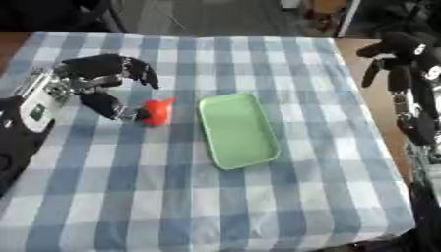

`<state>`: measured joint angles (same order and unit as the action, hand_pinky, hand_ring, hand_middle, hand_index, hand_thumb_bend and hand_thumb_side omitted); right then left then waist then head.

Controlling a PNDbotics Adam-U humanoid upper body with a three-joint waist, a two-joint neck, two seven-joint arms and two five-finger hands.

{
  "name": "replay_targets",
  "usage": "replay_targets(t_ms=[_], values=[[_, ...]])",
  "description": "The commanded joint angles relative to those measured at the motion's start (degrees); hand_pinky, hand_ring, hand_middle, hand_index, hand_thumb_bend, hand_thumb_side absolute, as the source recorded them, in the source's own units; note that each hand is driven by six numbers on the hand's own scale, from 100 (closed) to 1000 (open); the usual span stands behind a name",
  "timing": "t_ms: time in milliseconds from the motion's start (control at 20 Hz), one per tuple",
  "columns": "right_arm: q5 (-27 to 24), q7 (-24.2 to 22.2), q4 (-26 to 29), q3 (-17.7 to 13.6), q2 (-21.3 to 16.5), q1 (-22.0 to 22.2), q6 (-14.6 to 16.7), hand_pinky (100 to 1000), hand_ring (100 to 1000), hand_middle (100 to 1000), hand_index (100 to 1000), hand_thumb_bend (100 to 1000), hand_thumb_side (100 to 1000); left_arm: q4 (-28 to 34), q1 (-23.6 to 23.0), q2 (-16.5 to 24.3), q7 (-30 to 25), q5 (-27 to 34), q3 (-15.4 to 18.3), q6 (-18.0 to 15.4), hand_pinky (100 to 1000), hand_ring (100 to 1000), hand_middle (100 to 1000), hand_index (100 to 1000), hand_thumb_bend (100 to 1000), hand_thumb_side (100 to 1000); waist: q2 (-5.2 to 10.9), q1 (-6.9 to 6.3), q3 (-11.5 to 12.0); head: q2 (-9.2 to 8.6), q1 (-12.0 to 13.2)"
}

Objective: Pick up objects on the table and place them in the box.

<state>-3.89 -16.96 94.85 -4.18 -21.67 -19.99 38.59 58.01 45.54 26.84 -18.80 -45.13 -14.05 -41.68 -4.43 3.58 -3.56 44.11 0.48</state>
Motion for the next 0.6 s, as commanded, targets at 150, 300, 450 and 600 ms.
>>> replay_targets(t_ms=[150,300,450,600], values=[[-0.30,-0.26,0.54,-0.29,-1.06,-0.88,-0.02,326,676,614,844,100,683,-0.40,1.47,0.07,-0.28,-0.95,0.20,-0.62,635,629,740,801,960,823,0.54,-0.10,-0.13,0.01,0.28],[-0.37,-0.30,0.53,-0.26,-1.07,-0.93,0.00,325,676,614,844,100,683,-1.29,1.53,-0.09,-0.81,-1.11,0.30,-0.86,634,628,742,800,958,826,0.51,-0.05,-0.15,0.01,0.29],[-0.44,-0.38,0.51,-0.20,-1.04,-1.01,0.05,325,676,614,843,100,683,-2.39,1.71,-0.34,-1.39,-1.06,0.53,-0.90,632,627,746,796,953,828,0.45,0.00,-0.16,0.01,0.39],[-0.50,-0.44,0.47,-0.17,-1.04,-1.04,0.07,325,676,614,844,100,683,-3.56,2.13,-0.69,-1.91,-1.10,0.80,-0.81,634,629,746,799,952,829,0.42,0.06,-0.13,0.01,0.43]])
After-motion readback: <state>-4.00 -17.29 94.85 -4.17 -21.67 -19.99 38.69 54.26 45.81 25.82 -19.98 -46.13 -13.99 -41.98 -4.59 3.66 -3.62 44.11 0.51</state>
